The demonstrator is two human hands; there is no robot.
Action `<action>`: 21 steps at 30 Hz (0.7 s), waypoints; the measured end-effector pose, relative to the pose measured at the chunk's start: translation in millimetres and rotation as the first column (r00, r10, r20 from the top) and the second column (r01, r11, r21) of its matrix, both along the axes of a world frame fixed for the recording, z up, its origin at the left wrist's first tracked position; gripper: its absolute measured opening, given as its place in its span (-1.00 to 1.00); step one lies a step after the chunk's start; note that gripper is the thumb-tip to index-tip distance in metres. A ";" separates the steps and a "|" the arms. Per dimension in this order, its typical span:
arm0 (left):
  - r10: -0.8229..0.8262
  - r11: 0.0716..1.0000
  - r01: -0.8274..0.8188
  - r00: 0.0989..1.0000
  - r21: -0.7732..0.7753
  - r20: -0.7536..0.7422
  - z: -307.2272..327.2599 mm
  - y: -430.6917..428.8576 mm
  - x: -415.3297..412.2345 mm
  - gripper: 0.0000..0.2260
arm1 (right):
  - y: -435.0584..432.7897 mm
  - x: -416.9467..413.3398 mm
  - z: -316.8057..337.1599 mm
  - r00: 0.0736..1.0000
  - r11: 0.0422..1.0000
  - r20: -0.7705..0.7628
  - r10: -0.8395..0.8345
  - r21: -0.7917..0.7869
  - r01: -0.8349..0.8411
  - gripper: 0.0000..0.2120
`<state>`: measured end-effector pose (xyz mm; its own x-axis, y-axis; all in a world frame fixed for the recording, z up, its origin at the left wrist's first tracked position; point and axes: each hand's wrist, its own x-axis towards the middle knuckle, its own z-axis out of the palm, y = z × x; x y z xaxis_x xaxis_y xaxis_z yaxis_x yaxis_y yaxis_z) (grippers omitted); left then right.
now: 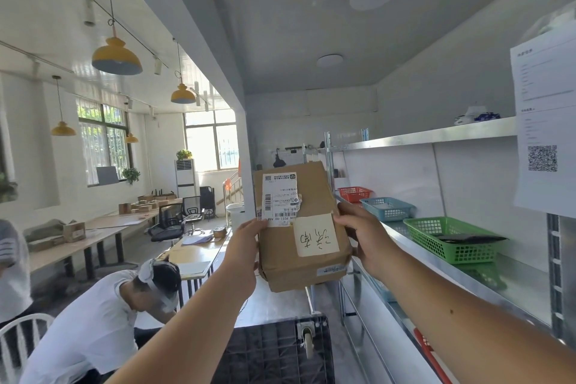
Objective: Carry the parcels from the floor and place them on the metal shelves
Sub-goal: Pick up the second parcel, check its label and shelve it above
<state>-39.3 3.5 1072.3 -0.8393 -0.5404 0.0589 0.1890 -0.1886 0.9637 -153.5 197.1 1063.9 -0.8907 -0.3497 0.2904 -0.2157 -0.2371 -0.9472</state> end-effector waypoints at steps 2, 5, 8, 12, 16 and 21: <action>-0.010 1.000 0.009 1.000 -0.023 -0.014 -0.9 -3.5 -5.1 -0.56 | -0.1 0.3 -1.4 1.000 1.000 0.000 -0.005 0.028 0.005 -0.66; -0.019 0.998 0.016 0.999 -0.053 -0.046 0.1 -6.9 -11.9 -0.60 | -2.8 -0.5 -3.7 1.000 0.998 -0.009 -0.017 0.053 0.018 -0.56; -0.033 0.994 0.028 0.998 -0.104 -0.054 3.1 -9.6 -14.9 -0.51 | -4.6 -2.1 -5.2 1.000 0.998 -0.009 -0.025 0.059 0.026 -0.52; -0.006 0.989 0.000 0.999 -0.146 -0.046 5.4 -14.0 -16.1 -0.47 | -7.3 0.0 -5.8 1.000 0.996 -0.017 -0.001 0.089 0.002 -0.44; -0.016 0.987 0.007 0.999 -0.163 -0.050 4.8 -18.6 -16.9 -0.48 | -11.1 0.1 -7.3 1.000 0.997 0.002 0.016 0.082 -0.016 -0.40; -0.007 0.985 -0.005 0.997 -0.173 -0.071 3.9 -23.6 -17.2 -0.47 | -14.2 1.8 -8.9 0.998 0.992 0.034 0.045 0.119 -0.048 -0.33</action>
